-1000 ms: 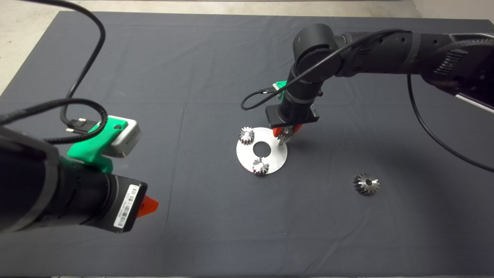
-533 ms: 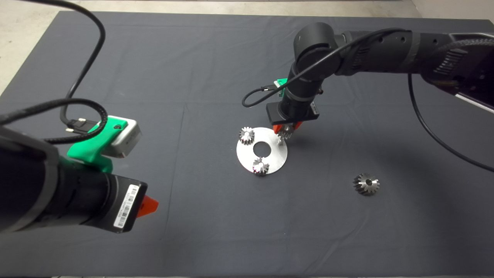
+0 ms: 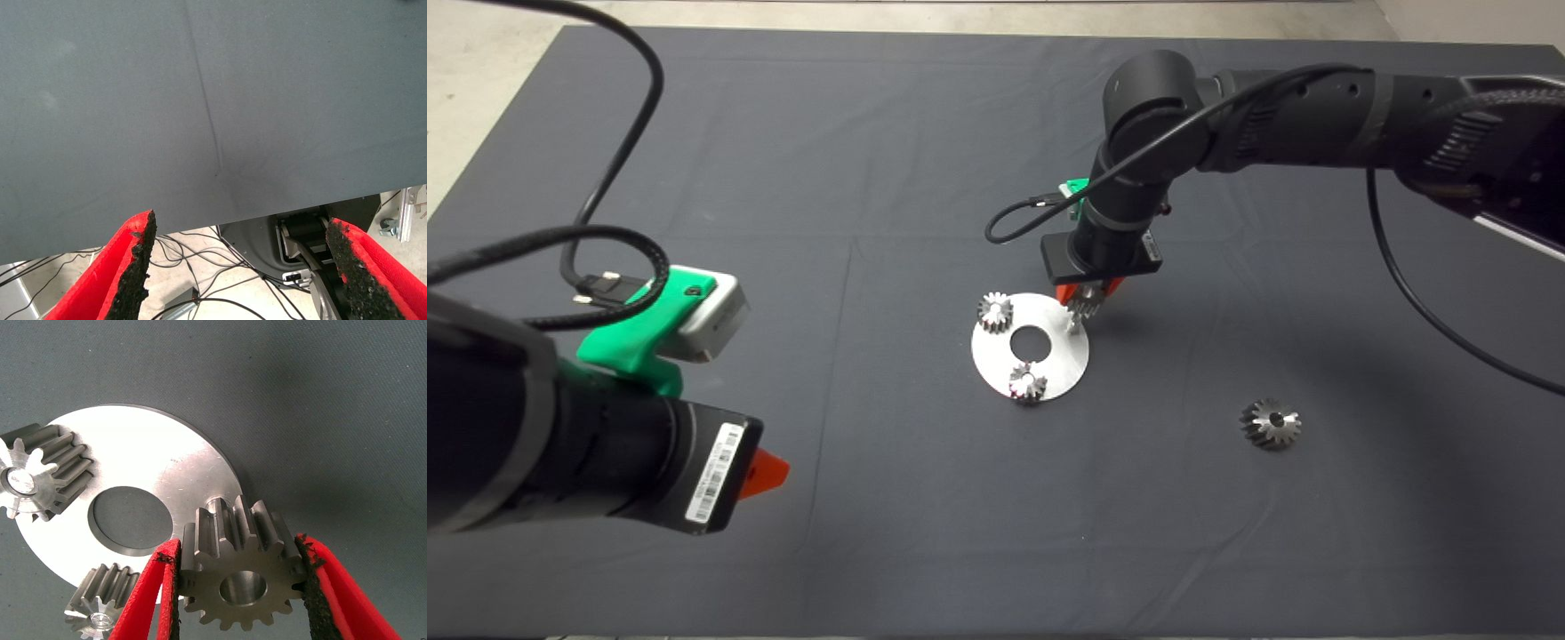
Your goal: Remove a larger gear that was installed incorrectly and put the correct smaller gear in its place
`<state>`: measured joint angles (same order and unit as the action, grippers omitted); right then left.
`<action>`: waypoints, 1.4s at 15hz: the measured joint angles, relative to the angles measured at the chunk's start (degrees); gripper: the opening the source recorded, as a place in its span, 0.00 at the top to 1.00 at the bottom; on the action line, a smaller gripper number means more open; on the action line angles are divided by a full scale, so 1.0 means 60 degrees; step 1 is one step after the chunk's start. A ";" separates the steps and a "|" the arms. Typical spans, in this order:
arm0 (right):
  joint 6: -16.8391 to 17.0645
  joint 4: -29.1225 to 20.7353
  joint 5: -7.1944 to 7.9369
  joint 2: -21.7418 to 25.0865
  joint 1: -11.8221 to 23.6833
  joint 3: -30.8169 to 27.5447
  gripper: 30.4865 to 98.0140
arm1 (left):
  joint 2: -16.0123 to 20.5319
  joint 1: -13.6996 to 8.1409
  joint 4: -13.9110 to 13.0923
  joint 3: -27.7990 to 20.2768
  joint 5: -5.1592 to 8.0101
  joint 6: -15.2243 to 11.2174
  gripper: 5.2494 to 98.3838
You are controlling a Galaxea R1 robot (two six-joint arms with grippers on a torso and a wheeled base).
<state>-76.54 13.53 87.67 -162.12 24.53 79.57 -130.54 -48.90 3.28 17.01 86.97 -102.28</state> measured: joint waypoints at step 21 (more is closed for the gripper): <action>0.0002 0.0386 0.0327 -0.0553 -0.0412 0.0473 0.92 | 0.0041 0.0000 0.0175 0.0000 0.0000 0.0004 0.37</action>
<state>-76.53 15.85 89.64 -165.44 22.05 82.41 -130.29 -48.90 4.33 17.01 86.97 -102.25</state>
